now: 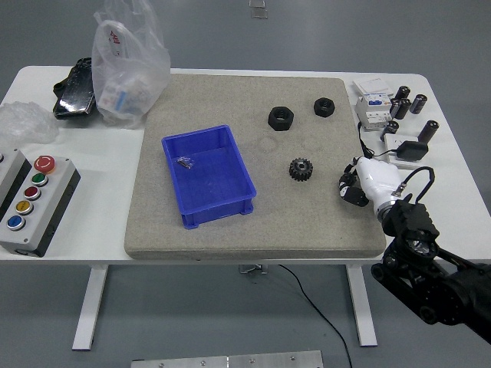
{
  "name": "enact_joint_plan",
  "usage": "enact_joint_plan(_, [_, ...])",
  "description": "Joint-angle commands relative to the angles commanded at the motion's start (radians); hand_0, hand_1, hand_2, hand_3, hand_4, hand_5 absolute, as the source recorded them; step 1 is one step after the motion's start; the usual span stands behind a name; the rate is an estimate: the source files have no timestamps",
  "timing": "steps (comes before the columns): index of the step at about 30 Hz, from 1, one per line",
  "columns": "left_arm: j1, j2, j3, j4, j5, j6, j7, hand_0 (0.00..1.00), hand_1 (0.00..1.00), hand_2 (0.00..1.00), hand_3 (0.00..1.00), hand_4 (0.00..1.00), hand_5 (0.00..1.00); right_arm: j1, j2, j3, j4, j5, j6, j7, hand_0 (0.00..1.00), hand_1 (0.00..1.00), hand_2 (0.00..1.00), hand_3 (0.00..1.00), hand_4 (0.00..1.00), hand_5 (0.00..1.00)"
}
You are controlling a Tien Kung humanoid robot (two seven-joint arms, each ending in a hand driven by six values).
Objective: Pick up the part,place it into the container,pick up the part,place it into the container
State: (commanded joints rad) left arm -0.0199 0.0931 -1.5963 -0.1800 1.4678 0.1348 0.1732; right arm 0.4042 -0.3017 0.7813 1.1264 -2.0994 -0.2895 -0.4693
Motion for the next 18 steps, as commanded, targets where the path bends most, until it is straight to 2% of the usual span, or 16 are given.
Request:
enact_joint_plan(1, [0.0, 0.0, 0.0, 0.0, 0.0, 0.0, 0.0, 0.65, 0.534, 0.534, 0.614, 0.705, 0.362, -0.001, 0.0, -0.002, -0.001, 0.001, -0.001, 0.001, 0.347, 0.409, 0.239, 0.317, 0.084, 0.181])
enact_joint_plan(4, [0.0, 0.0, -0.001, 0.0, -0.001, 0.0, -0.001, 0.65, 0.534, 0.534, 0.614, 0.705, 0.362, -0.002, -0.001, -0.008, 0.002, 0.005, -0.008, 0.002, 0.347, 0.409, 0.239, 0.317, 0.084, 0.181])
enact_joint_plan(7, [0.0, 0.0, -0.001, 0.0, -0.001, 0.0, -0.001, 0.65, 0.534, 0.534, 0.614, 0.705, 0.362, 0.001, -0.01, -0.012, 0.036, 0.012, -0.028, 0.002, 0.347, 0.409, 0.239, 0.317, 0.084, 0.181])
enact_joint_plan(8, [0.0, 0.0, -0.001, 0.0, -0.001, 0.0, -0.001, 0.65, 0.535, 0.535, 0.615, 0.706, 0.363, 0.003, -0.013, -0.013, 0.05, 0.015, -0.034, 0.002, 0.345, 0.404, 0.223, 0.277, 0.059, 0.118])
enact_joint_plan(14, [0.0, -0.001, -0.001, 0.0, 0.0, 0.001, 0.001, 0.65, 0.534, 0.534, 0.615, 0.705, 0.362, 0.064, -0.026, -0.063, 0.174, 0.052, -0.061, -0.011, 0.346, 0.402, 0.22, 0.274, 0.059, 0.108])
enact_joint_plan(18, [0.0, -0.001, 0.0, 0.0, 0.002, 0.001, 0.003, 0.65, 0.534, 0.534, 0.615, 0.705, 0.362, 0.137, 0.003, -0.139, 0.251, 0.064, -0.06, -0.021, 0.346, 0.402, 0.22, 0.274, 0.059, 0.108])
